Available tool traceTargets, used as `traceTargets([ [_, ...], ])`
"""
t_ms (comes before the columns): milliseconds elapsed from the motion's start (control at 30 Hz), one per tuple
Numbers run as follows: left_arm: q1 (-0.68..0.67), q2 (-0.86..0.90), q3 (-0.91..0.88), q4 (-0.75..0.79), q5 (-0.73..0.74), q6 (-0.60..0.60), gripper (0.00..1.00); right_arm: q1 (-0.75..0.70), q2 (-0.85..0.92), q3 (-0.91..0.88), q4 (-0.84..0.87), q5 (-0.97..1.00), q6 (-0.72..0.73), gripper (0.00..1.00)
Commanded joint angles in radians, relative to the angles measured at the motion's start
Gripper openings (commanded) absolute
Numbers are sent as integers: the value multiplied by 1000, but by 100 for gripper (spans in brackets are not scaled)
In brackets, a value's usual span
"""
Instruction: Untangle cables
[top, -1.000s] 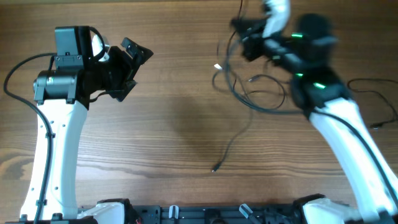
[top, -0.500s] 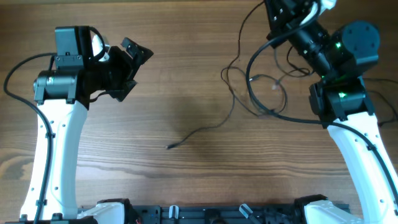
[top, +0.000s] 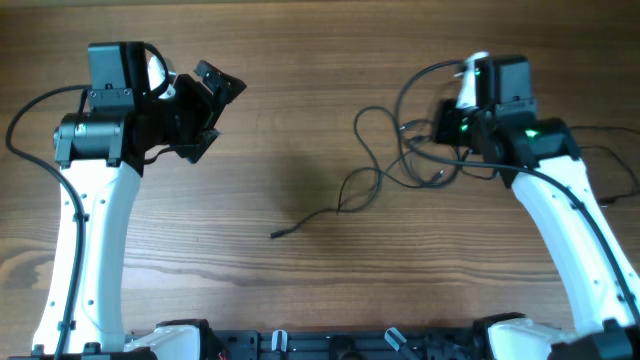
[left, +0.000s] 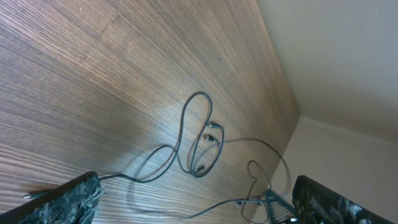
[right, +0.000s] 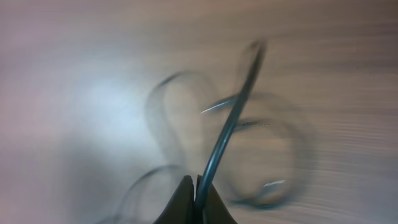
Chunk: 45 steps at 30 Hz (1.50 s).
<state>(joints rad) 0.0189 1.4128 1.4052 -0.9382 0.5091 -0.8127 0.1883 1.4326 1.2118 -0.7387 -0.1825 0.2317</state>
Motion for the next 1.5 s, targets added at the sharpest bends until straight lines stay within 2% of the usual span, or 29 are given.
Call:
traceTargets([
  [0,3,-3,1,2,-6,20,100,67,97,-34,-40,-365,-198,5],
  [100,3,-3,1,2,-6,20,100,142,180,-36,-82,-359,-172,4],
  [267,3,-3,1,2,-6,20,100,291,321,-36,-73,-188,3,7],
  [400,3,-3,1,2,-6,20,100,394,406,-36,-48,102,142,12],
  [467,3,-3,1,2,-6,20,100,423,423,-36,-62,183,167,12],
  [567,3,-3,1,2,-6,20,100,433,423,-36,-84,296,214,18],
  [700,3,-3,1,2,-6,20,100,431,423,-36,-138,293,220,17],
  [833,3,-3,1,2,-6,20,100,432,425,-42,-223,76,14,42],
  [933,3,-3,1,2,-6,20,100,437,425,-70,-199,45,-4,60],
  [1000,3,-3,1,2,-6,20,100,441,425,-113,-151,43,-4,65],
  [1133,3,-3,1,2,-6,21,100,441,426,-184,-84,-22,4,68],
  [1167,3,-3,1,2,-6,21,100,441,426,-188,-73,-69,5,62],
  [1267,3,-3,1,2,-6,20,100,441,426,-189,-21,-73,69,11],
  [1300,3,-3,1,2,-6,21,100,441,426,-189,0,-65,85,4],
  [1400,3,-3,1,2,-6,20,100,441,425,-179,37,-64,86,4],
  [1467,3,-3,1,2,-6,20,100,441,392,-127,-25,-71,70,4],
])
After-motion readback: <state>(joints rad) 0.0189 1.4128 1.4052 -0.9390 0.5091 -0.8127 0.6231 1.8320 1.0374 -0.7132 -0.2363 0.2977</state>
